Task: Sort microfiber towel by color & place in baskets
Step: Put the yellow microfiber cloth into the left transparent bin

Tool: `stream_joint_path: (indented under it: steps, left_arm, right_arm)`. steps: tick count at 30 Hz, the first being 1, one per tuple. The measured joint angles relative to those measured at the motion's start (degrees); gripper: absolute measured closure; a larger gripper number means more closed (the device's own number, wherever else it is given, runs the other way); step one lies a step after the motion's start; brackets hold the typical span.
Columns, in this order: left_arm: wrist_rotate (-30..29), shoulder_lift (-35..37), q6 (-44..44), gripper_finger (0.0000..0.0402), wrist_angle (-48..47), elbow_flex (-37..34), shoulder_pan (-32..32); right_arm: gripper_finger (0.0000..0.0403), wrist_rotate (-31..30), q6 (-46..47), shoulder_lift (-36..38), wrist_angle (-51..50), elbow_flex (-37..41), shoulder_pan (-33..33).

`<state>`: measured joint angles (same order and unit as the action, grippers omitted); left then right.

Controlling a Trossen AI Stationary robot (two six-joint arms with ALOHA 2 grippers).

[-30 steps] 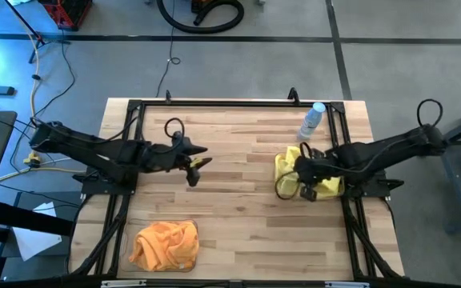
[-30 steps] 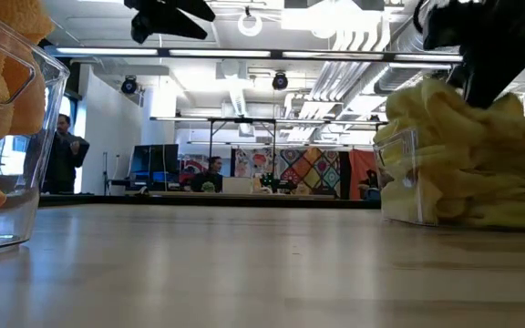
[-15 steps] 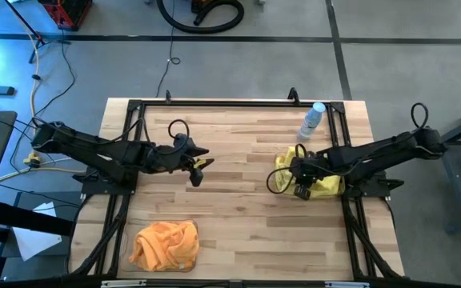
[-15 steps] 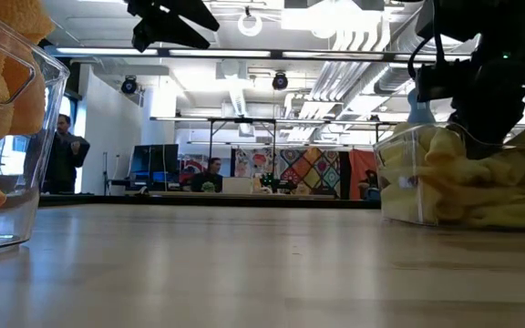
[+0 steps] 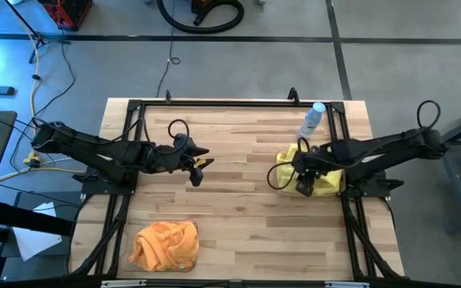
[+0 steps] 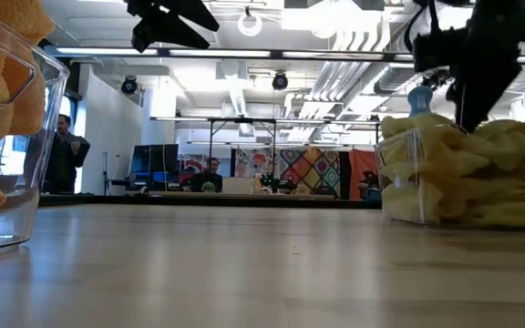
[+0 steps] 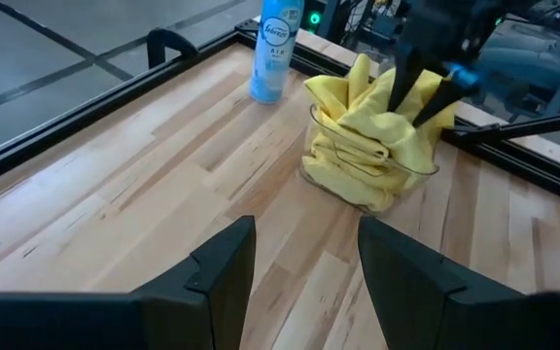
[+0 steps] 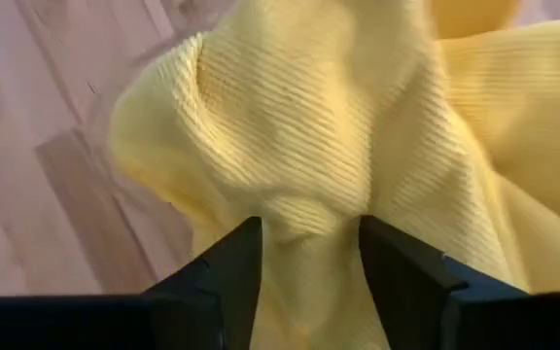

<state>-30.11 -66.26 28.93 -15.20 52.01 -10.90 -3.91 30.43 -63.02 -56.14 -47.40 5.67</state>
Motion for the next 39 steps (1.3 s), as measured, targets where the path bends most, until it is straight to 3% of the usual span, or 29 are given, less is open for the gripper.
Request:
stream_joint_path:
  steps: [8, 11, 14, 20, 25, 30, 39]
  left_arm:
    - [1.3, 0.0, 1.1, 0.0232, 0.0, 0.0, 0.0]
    - [1.6, 0.0, 1.6, 0.0232, 0.0, 0.0, 0.0]
    - [1.6, 0.0, 2.0, 0.0232, 0.0, 0.0, 0.0]
    - [1.7, 0.0, 2.0, 0.0232, 0.0, 0.0, 0.0]
    - [1.7, 0.0, 1.9, 0.0232, 0.0, 0.0, 0.0]
    - [1.7, 0.0, 1.9, 0.0232, 0.0, 0.0, 0.0]
    - [3.0, 0.0, 1.9, 0.0232, 0.0, 0.0, 0.0]
  right_arm:
    - [0.0227, -6.2, 17.7, 0.9, -14.4, -11.0, 0.0]
    - [0.0227, -10.7, 26.2, 1.3, -17.0, -11.4, -0.1]
    - [0.0227, -9.8, 30.8, 1.3, -16.1, -8.5, -1.0]
    - [0.0227, -3.8, 31.5, 1.1, -5.7, 3.2, -2.5]
    - [0.0227, -2.4, 31.2, 1.2, -1.0, 9.5, -3.8]
    - [0.0227, -1.6, 29.9, 2.0, -3.6, 7.0, -3.8]
    - [0.0227, -2.0, 26.6, 4.3, -10.9, -5.9, -3.8]
